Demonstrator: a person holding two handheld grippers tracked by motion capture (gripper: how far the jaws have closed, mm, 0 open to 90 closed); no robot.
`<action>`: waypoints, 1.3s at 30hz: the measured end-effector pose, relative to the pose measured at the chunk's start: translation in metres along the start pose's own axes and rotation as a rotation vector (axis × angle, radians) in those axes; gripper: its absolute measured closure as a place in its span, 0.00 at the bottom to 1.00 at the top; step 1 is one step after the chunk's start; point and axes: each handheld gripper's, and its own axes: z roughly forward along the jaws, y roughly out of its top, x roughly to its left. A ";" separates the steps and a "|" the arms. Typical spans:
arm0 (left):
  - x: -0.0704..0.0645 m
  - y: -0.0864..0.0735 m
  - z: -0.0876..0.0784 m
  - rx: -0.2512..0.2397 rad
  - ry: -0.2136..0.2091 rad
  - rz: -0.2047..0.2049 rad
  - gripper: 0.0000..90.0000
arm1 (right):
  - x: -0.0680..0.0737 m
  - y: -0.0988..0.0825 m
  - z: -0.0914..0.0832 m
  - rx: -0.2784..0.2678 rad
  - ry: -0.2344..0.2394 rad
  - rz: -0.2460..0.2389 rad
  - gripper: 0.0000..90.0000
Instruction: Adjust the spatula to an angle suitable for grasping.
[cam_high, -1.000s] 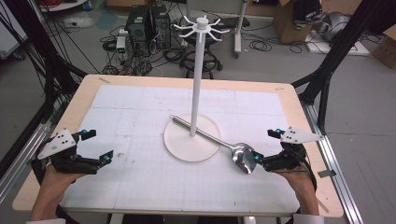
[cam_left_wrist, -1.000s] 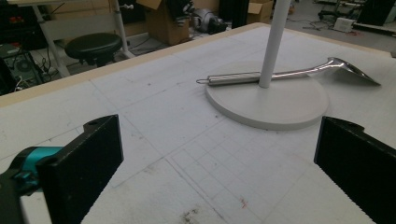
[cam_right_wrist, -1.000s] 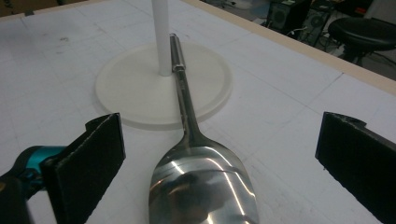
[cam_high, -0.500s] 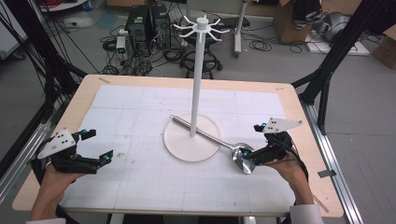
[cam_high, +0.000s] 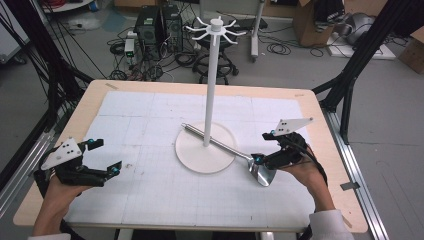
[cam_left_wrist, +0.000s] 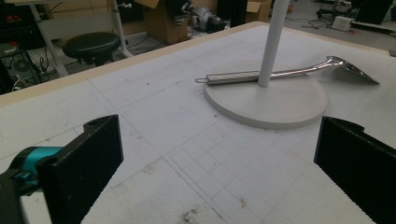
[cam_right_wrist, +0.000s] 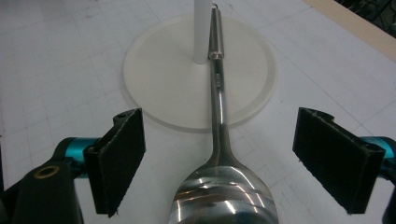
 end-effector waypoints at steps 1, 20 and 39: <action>0.000 0.000 0.000 -0.001 -0.001 0.000 0.02 | -0.001 0.001 0.002 0.006 0.003 -0.004 0.20; 0.000 0.000 0.000 -0.002 -0.004 -0.001 0.02 | -0.009 0.016 0.040 0.210 0.066 0.025 0.76; 0.003 -0.001 -0.001 -0.003 0.000 -0.006 0.02 | -0.015 0.019 0.074 0.305 0.034 0.044 0.99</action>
